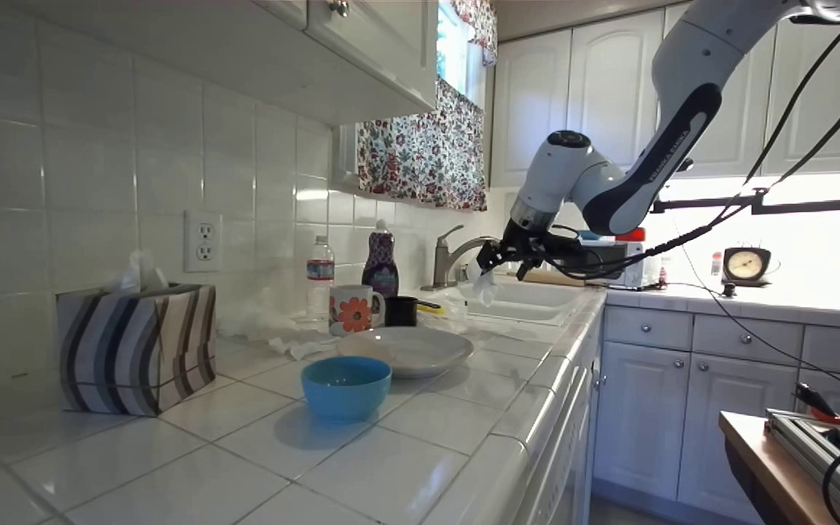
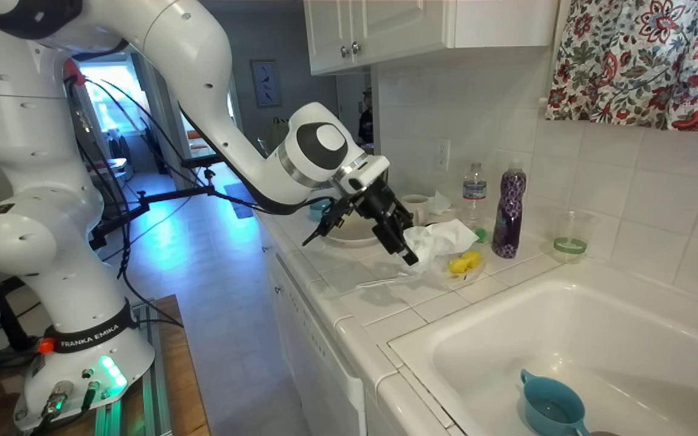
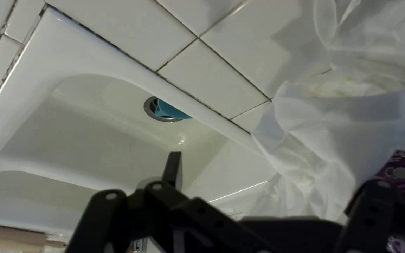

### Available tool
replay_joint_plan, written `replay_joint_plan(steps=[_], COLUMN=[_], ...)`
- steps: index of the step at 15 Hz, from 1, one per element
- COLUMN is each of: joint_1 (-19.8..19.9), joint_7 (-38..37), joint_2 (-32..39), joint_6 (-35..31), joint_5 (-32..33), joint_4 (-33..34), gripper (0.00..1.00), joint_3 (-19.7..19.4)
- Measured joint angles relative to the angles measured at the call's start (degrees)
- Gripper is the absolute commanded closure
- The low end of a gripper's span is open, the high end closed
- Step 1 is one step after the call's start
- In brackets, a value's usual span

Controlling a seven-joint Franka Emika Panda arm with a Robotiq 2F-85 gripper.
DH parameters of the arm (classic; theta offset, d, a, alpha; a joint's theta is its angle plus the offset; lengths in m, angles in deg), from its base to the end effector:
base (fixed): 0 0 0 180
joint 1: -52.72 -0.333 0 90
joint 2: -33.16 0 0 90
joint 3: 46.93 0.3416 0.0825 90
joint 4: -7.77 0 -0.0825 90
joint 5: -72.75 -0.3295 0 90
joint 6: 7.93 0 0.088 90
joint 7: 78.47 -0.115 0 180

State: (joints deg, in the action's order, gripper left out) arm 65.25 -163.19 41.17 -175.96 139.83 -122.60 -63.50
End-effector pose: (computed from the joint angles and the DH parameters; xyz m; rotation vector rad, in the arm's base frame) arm 0.4790 -0.1969 0.3872 2.4666 -1.1502 0.8858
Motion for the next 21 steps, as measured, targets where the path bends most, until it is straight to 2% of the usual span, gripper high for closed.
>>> replay_joint_plan(steps=[1,2,3,4,5,7,8,9,11,17,18,20,21], joint_1=[0.00,0.00,0.00,0.01,0.01,0.01,0.01,0.01,0.01,0.01,0.01,0.00,0.00], joint_7=[0.00,0.00,0.00,0.00,0.11,0.38,0.55,0.61,0.76,0.77,0.77,1.15,1.72], joint_2=[0.00,0.00,0.00,0.04,0.11,0.27,0.35,0.40,0.46,0.47,0.47,0.57,0.67], joint_6=[0.00,0.00,0.00,-0.04,-0.06,-0.07,-0.07,-0.07,-0.04,0.00,0.00,0.04,0.07], joint_5=[0.00,0.00,0.00,-0.01,-0.01,-0.01,-0.01,-0.01,0.00,0.02,0.02,0.00,0.00], joint_4=[0.00,0.00,0.00,-0.01,-0.03,-0.05,-0.05,-0.05,-0.05,-0.05,-0.05,-0.06,-0.06], gripper=[0.25,0.26,0.34,0.10,0.08,0.00,0.02,0.27,0.30,0.74,0.35,0.33,0.26], joint_3=[0.00,0.00,0.00,0.02,0.07,0.16,0.18,0.18,0.17,0.14,0.14,0.20,0.30])
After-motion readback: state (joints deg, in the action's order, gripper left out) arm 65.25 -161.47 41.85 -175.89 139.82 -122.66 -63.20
